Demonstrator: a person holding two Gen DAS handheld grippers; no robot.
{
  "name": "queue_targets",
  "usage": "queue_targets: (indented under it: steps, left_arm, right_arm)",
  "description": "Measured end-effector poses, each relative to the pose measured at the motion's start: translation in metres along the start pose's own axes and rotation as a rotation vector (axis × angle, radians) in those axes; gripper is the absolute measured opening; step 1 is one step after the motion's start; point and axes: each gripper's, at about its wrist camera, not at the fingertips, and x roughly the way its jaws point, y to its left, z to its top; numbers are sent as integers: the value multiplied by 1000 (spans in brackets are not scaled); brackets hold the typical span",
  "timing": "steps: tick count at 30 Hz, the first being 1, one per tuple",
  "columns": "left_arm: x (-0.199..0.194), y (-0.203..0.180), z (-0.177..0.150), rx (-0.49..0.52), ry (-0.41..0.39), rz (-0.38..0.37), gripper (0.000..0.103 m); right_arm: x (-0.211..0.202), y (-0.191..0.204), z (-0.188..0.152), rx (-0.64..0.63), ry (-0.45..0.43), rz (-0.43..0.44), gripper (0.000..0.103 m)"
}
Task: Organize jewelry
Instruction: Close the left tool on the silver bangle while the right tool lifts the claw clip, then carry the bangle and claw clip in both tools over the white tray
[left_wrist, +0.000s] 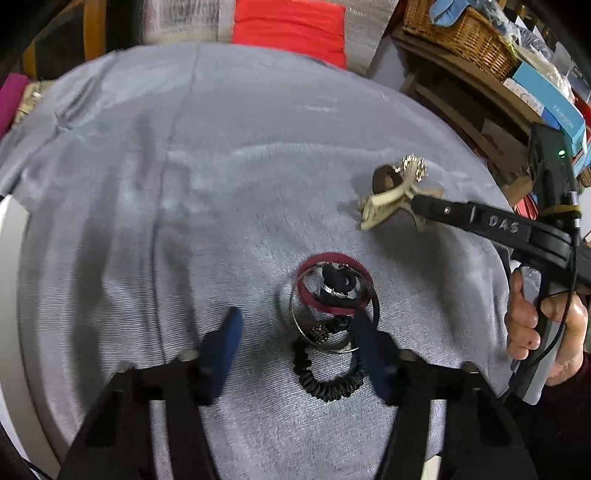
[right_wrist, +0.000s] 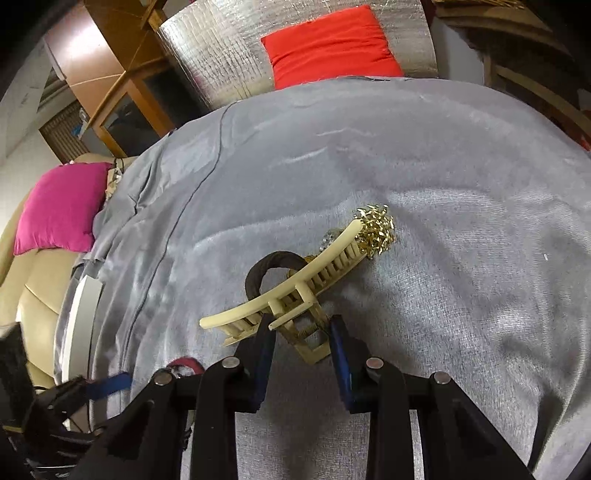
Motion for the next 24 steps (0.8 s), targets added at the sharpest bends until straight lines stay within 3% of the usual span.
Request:
queue_targets:
  steps: [2, 4, 10, 19, 24]
  left_arm:
    - [7, 4, 3, -20, 29, -32, 35]
    - [12, 9, 6, -42, 52, -76, 25]
    - [16, 10, 12, -40, 59, -109, 10]
    - [19, 9, 30, -38, 11, -102, 6]
    - [-2, 26, 44, -124, -109, -89, 6]
  right_arm:
    - [0, 0, 1, -4, 4, -1, 32]
    - [1, 0, 1, 7, 14, 3, 33]
    - [8, 0, 3, 3, 14, -14, 43]
    - [6, 17, 3, -58, 11, -24, 33]
    - [-10, 17, 5, -34, -44, 24, 32]
